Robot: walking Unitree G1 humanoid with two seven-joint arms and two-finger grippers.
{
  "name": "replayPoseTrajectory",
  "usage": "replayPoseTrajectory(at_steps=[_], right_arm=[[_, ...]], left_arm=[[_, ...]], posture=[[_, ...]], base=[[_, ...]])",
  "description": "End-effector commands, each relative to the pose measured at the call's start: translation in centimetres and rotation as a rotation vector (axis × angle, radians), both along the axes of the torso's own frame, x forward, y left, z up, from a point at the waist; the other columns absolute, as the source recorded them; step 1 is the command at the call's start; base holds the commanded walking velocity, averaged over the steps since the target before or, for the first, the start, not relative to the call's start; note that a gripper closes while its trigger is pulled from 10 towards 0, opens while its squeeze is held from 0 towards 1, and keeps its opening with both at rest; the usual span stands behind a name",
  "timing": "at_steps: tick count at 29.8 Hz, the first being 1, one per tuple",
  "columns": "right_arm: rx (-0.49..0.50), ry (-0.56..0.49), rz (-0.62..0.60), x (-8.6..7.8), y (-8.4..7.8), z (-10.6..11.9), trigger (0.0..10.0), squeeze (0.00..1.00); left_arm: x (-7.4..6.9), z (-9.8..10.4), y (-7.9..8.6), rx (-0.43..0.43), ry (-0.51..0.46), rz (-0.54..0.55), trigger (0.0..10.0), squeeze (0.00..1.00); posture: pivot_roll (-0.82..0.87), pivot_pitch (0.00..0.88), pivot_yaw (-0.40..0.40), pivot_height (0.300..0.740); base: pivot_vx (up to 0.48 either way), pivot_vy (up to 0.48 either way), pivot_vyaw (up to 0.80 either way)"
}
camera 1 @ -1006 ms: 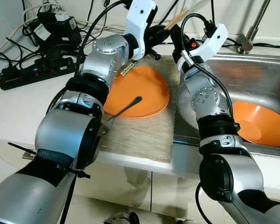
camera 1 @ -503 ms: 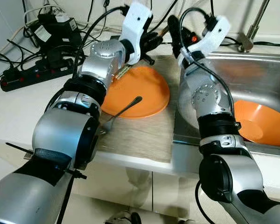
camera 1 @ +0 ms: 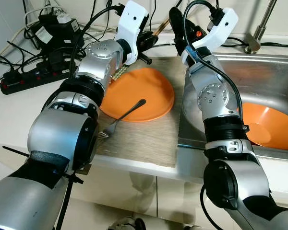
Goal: Kitchen organization
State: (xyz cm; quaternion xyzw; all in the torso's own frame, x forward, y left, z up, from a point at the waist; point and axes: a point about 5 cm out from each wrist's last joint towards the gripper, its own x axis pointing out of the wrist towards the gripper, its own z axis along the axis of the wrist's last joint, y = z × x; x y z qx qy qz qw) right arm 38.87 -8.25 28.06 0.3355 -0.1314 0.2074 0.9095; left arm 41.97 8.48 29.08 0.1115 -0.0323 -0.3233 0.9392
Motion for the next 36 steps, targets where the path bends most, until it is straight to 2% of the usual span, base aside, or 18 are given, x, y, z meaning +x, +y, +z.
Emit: replayPoseTrajectory(at_steps=[1, 12, 18, 23, 28, 31, 36], right_arm=[[0.007, 0.008, 0.045, -0.2, 0.7, -0.3, 10.0, 0.0], [0.05, 0.065, 0.066, 0.2, 0.9, -1.2, 10.0, 0.0], [0.069, 0.06, 0.068, 0.3, 1.1, -0.8, 10.0, 0.0], [0.108, 0.028, 0.081, 0.4, 1.3, 0.4, 10.0, 0.0], [0.122, 0.008, 0.097, 0.3, 1.6, 1.1, 10.0, 0.0], [0.133, -0.008, 0.108, 0.1, 1.7, 1.5, 10.0, 0.0], [0.134, -0.001, 0.108, 0.2, 1.8, 1.3, 10.0, 0.0]], left_arm=[[0.0, 2.0, -0.1, -0.017, -0.051, 0.0, 0.0, 0.0], [-0.5, 4.1, -1.3, -0.097, -0.107, -0.078, 0.0, 0.0], [-0.6, 3.6, -1.9, -0.109, -0.096, -0.124, 0.0, 0.0], [-0.8, 3.4, -2.4, -0.112, -0.088, -0.157, 0.0, 0.0], [-0.7, 3.3, -2.2, -0.105, -0.088, -0.14, 0.0, 0.0], [-0.5, 3.1, -1.5, -0.103, -0.081, -0.108, 0.0, 0.0], [-0.7, 3.2, -2.1, -0.119, -0.086, -0.141, 0.0, 0.0]], posture=[[-0.08, 0.0, 0.149, 0.74], [-0.07, 0.0, 0.151, 0.74], [-0.07, 0.0, 0.157, 0.74], [-0.07, 0.0, 0.166, 0.74], [-0.07, 0.0, 0.169, 0.74], [-0.07, 0.0, 0.174, 0.74], [-0.08, 0.0, 0.17, 0.74]], base=[[0.0, 0.0, 0.0], [0.0, 0.0, 0.0], [0.0, 0.0, 0.0], [0.0, 0.0, 0.0], [0.0, 0.0, 0.0], [0.0, 0.0, 0.0], [0.0, 0.0, 0.0]])
